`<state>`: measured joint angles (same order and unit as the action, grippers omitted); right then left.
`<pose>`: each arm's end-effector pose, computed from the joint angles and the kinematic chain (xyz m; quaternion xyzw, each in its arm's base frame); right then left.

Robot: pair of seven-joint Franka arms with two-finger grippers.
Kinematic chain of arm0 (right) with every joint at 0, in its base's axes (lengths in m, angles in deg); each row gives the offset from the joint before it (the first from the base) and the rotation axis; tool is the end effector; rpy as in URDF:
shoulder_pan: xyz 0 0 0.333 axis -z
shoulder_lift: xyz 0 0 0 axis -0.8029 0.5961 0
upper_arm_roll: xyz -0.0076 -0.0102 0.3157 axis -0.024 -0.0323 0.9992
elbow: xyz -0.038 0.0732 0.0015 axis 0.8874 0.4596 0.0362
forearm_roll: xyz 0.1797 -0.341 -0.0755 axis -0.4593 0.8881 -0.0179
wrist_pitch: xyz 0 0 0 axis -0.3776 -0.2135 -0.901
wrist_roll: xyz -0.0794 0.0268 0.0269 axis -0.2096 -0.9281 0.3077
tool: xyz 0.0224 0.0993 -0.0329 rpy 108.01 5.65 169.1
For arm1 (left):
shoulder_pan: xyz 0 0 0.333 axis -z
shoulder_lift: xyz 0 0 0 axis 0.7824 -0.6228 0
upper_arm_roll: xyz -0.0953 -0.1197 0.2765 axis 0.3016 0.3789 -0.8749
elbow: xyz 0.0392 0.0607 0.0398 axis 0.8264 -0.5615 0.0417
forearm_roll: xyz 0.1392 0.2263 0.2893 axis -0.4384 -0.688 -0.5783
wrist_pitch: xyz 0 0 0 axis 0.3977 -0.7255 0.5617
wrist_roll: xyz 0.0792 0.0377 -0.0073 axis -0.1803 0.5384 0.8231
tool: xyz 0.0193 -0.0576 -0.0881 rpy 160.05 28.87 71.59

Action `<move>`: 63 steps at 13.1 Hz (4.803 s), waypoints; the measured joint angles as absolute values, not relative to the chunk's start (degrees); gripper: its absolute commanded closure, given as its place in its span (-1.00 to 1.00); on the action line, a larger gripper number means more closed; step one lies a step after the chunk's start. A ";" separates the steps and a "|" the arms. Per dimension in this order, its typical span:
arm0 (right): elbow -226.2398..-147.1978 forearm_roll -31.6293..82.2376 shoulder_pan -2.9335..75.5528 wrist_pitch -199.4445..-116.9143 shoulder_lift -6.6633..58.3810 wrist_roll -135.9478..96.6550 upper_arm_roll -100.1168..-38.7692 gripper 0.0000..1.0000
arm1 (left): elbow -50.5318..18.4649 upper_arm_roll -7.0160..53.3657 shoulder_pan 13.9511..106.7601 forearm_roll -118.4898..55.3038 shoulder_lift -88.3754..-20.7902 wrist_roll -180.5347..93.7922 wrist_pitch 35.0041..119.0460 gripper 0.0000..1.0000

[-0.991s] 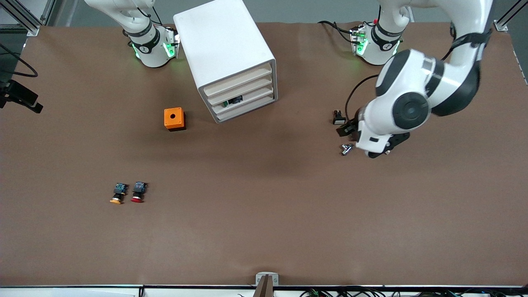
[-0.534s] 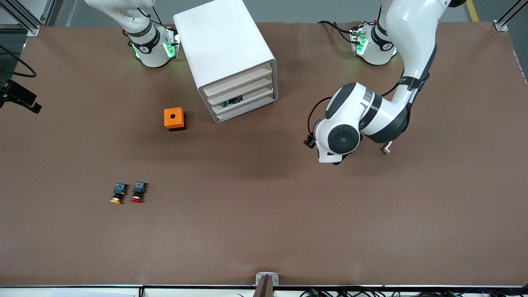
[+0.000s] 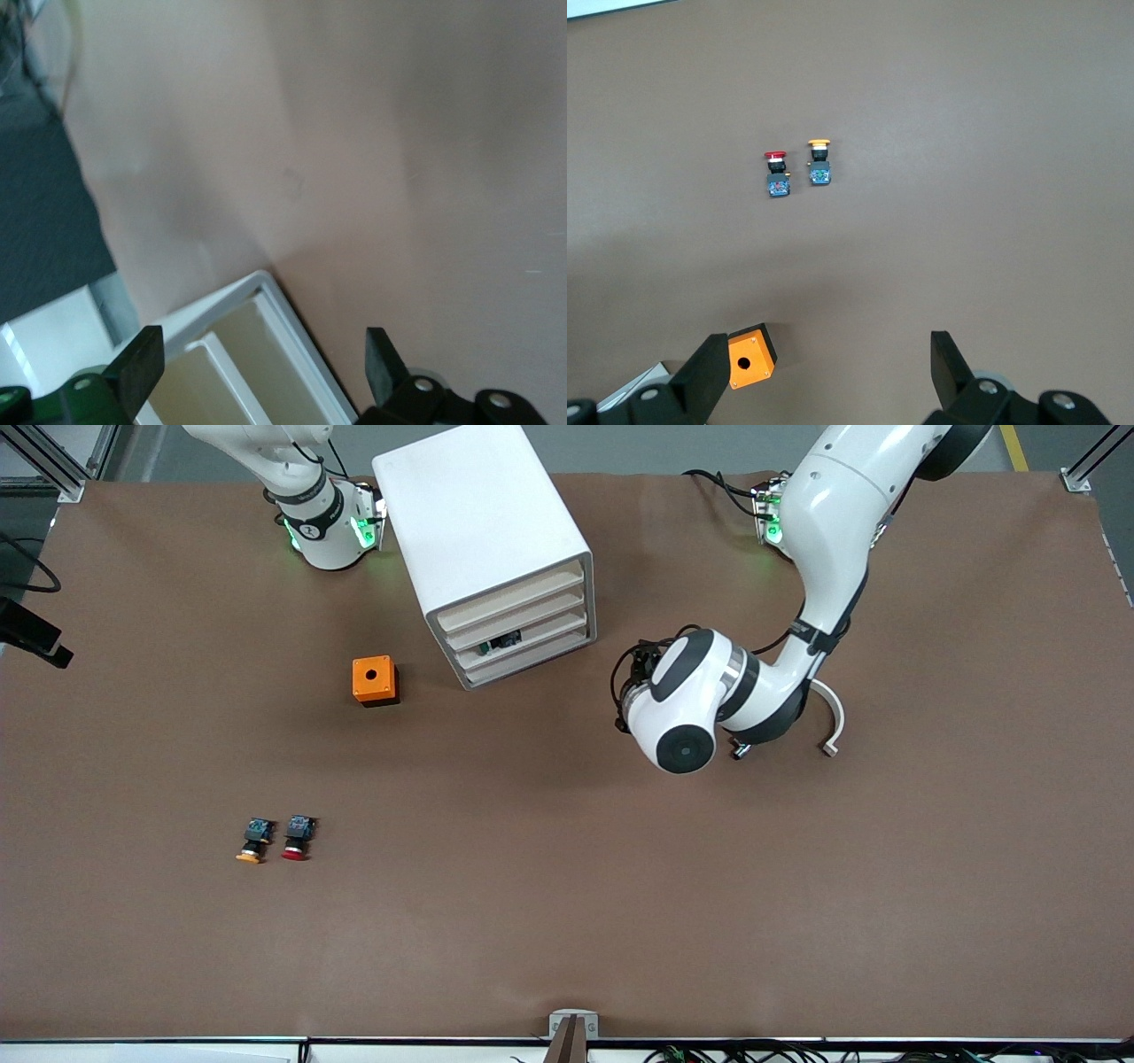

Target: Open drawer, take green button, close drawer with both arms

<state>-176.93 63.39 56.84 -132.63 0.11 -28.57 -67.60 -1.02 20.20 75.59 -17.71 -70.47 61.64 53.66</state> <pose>0.5382 -0.0694 0.6537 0.9950 -0.0956 0.0262 0.0096 0.4986 -0.4262 0.2447 -0.7029 -0.6003 0.3346 0.1834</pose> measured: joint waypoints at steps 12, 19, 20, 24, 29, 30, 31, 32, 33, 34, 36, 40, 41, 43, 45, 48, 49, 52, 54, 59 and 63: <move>-177.04 63.38 58.12 -131.02 0.45 -31.47 -67.53 -1.00 | -0.53 20.11 78.16 1.87 -80.61 84.06 53.69 -0.50; -177.19 63.07 58.39 -130.37 0.66 -34.19 -67.52 -1.00 | -0.50 20.16 80.53 6.31 -81.78 85.37 53.61 -0.26; -177.20 63.05 58.51 -130.32 0.69 -34.23 -67.53 -1.00 | -0.50 20.16 81.05 6.75 -81.87 85.37 53.61 -0.05; -177.27 62.67 58.78 -130.23 0.71 -34.34 -67.54 -1.00 | -0.50 20.16 82.12 7.48 -81.99 85.37 53.61 0.62; -177.31 62.57 59.24 -130.08 0.71 -34.36 -67.56 -1.00 | -0.44 19.70 82.07 7.48 -82.46 84.25 54.14 0.95; -177.35 62.55 59.24 -130.07 0.71 -34.53 -67.55 -1.00 | -0.35 19.47 82.02 7.48 -82.47 83.54 54.16 0.95; -177.44 62.49 59.24 -130.06 0.71 -35.05 -67.54 -1.00 | 0.03 18.90 81.91 7.48 -82.47 83.03 54.13 0.95; -177.56 62.41 59.24 -130.06 0.72 -35.93 -67.45 -1.00 | 0.91 17.79 81.70 7.48 -82.45 82.75 53.87 0.94; -177.68 62.22 59.20 -130.06 0.76 -37.28 -67.25 -1.00 | 2.05 16.27 81.43 7.48 -82.43 82.29 53.55 0.92; -177.77 61.81 58.97 -130.06 0.81 -39.20 -66.92 -1.00 | 3.30 14.45 81.20 7.49 -82.42 81.58 53.11 0.91; -178.04 60.87 56.95 -130.03 1.14 -45.05 -66.52 -1.00 | 5.65 10.98 80.49 7.52 -82.38 78.76 52.21 0.64; -179.58 59.82 48.50 -130.58 2.60 -63.01 -65.97 -1.00 | 6.38 9.49 77.58 8.01 -82.49 72.27 52.57 -0.99; -179.88 59.09 46.27 -131.30 3.35 -67.52 -65.89 -1.00 | 6.38 9.26 77.50 8.01 -82.52 71.52 52.85 -0.99; -180.27 56.60 42.97 -133.35 5.23 -75.17 -65.82 -1.00 | 6.59 9.04 77.41 8.00 -82.52 71.11 53.22 -0.99; -180.44 55.07 39.74 -135.44 7.61 -82.70 -65.79 -1.00 | 7.25 8.64 77.06 7.95 -82.47 71.05 53.39 -0.99; -180.65 54.67 32.77 -139.58 12.09 -94.79 -65.73 -1.00 | 8.84 5.94 76.27 4.20 -81.35 70.70 53.42 -0.99; -180.69 54.66 30.35 -141.34 13.61 -98.44 -65.73 -1.00 | 9.11 5.61 75.68 2.13 -80.36 70.67 53.41 -0.99; -180.99 54.64 23.52 -148.15 18.24 -108.48 -65.73 -1.00 | 9.73 5.04 72.30 -0.59 -77.24 68.55 52.47 -0.99; -181.77 54.64 19.74 -153.61 21.45 -113.60 -65.74 -1.00 | 10.53 4.48 69.84 -2.84 -75.74 62.86 50.74 -0.99; -187.89 54.64 14.12 -167.57 25.59 -118.76 -65.79 -1.00 | 11.21 4.24 66.18 -9.98 -71.79 55.00 48.97 -0.99; -192.29 54.64 10.97 -173.27 25.85 -121.37 -65.80 -1.00 | 11.49 4.39 67.02 -17.01 -67.04 47.67 48.72 -0.99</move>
